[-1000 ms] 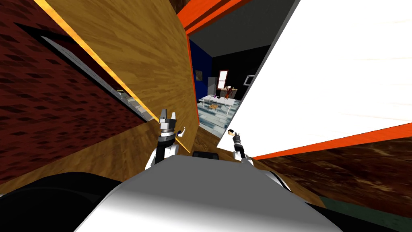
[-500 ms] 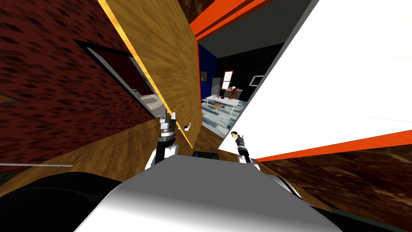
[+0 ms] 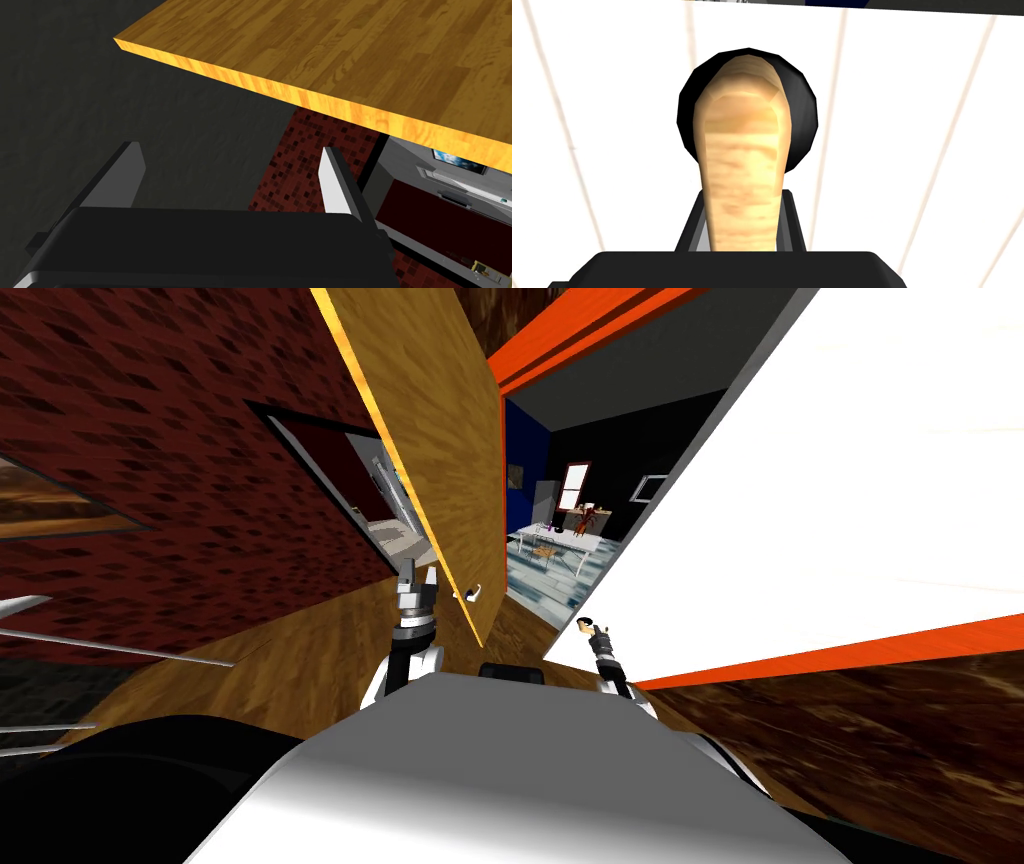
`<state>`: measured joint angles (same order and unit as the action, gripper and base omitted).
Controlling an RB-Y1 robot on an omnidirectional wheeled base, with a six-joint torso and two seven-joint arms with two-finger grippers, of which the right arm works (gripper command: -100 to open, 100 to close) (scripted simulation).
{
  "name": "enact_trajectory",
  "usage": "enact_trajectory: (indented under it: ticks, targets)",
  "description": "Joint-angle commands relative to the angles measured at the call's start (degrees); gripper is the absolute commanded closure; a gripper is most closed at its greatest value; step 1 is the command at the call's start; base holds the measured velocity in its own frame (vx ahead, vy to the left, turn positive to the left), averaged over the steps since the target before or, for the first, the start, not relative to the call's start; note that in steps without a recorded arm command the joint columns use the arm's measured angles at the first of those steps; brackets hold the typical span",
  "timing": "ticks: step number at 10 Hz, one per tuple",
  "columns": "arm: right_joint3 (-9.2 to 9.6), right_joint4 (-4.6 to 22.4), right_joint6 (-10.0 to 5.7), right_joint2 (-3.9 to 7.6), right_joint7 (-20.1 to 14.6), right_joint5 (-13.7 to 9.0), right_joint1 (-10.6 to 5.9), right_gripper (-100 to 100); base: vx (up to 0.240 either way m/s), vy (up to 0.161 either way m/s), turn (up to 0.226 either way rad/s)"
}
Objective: Pull the door open
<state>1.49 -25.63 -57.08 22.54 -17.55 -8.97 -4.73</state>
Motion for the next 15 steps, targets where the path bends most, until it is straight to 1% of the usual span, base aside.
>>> enact_trajectory:
  ticks: [1, 3, 6, 7, 8, 9, 10, 15]
  targets:
    - [0.92, -0.4, -1.08, 0.42, -1.0, 0.5, 0.77, 100, -0.215, -0.027, 0.138]
    - [1.75, -0.7, -2.06, 1.01, -1.9, 0.9, 1.54, 100, -0.205, -0.035, 0.088]
    - [3.68, -1.3, -4.34, 2.36, -4.0, 2.0, 3.32, 100, -0.200, -0.069, 0.117]
    - [4.09, -1.4, -4.82, 2.64, -4.5, 2.2, 3.69, 100, -0.239, -0.074, 0.139]
    - [3.59, -0.8, -4.64, 2.68, -4.1, 1.9, 3.16, 100, -0.099, -0.027, 0.018]
    - [4.41, -0.6, -6.44, 3.28, -5.0, 2.2, 4.44, 100, -0.159, -0.031, 0.182]
    - [4.59, -0.5, -6.91, 3.45, -5.2, 2.3, 4.70, 100, -0.207, -0.060, 0.147]
    - [6.54, 0.4, -12.23, 5.39, -7.5, 2.9, 7.62, 100, -0.196, -0.058, 0.144]
